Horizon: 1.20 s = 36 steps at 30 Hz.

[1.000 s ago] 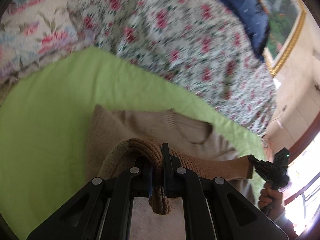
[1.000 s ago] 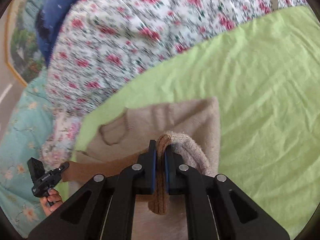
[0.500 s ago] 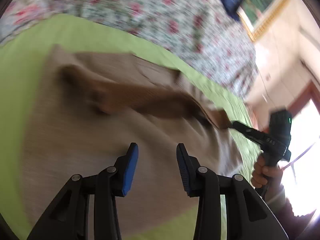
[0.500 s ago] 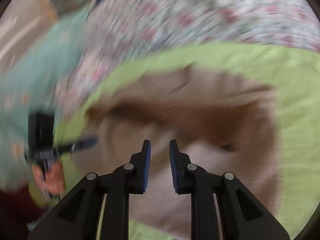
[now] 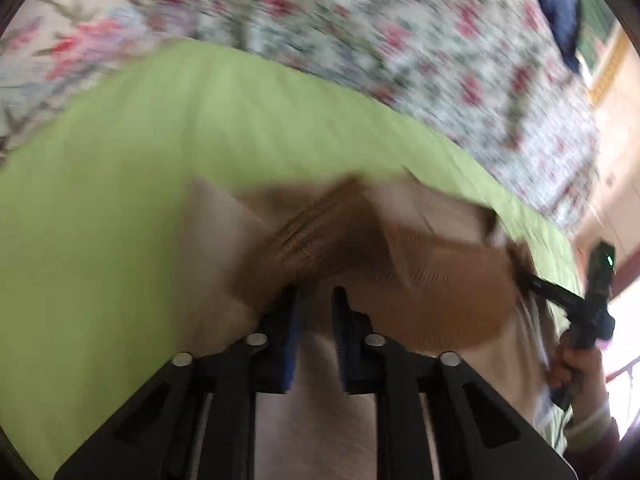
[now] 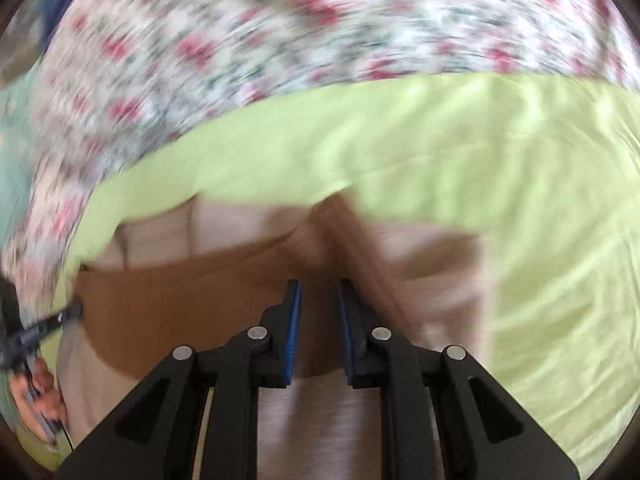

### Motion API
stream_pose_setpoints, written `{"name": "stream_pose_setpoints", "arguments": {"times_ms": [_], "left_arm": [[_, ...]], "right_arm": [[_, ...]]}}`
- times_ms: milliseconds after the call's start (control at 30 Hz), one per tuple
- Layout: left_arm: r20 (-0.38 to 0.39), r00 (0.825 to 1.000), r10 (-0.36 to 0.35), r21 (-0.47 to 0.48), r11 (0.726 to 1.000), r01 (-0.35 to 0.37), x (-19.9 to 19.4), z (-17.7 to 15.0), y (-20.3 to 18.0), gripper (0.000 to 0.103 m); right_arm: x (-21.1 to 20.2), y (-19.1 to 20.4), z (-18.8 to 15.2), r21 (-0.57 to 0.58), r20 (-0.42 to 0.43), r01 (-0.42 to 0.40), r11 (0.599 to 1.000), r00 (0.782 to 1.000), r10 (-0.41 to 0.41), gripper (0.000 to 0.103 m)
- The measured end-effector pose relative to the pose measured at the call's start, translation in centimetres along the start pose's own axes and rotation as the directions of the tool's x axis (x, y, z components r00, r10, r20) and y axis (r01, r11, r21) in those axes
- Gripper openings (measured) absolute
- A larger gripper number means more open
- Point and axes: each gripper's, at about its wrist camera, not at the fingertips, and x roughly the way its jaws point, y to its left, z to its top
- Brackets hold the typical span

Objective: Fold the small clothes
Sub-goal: 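Lay the hem down on the collar and open the right gripper, then grasp the folded sweater edge with the left gripper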

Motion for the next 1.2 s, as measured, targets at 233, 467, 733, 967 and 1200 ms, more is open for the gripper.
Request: {"name": "stream_pose_setpoints", "arguments": {"times_ms": [233,467,733,967,1200], "left_arm": [[0.064,0.998,-0.009,-0.063,0.998,0.013,-4.7,-3.6,0.4,0.029],[0.061,0.991,-0.116,-0.084,0.989,0.121,-10.3,-13.0,-2.8,0.043],[0.035,0.991,-0.129,-0.157,0.979,0.133,-13.4,-21.1,-3.7,0.060],[0.037,0.989,-0.141,-0.241,0.960,0.146,-13.0,-22.5,-2.9,0.062],[0.090,0.989,-0.116,-0.327,0.935,0.139,-11.8,-20.8,-1.6,0.062]], "right_arm": [[-5.9,0.4,-4.5,0.000,0.040,-0.073,0.997,0.997,0.073,0.023],[-10.1,2.4,-12.1,0.024,0.046,-0.176,0.984,0.983,0.175,0.032],[-11.6,3.9,-17.5,0.036,-0.011,-0.207,0.978,0.978,0.208,0.033],[-13.1,3.8,-19.7,0.055,-0.018,-0.210,0.976,0.977,0.212,0.038],[-13.4,3.3,-20.1,0.059,-0.024,-0.205,0.977,0.978,0.207,0.040]]}}
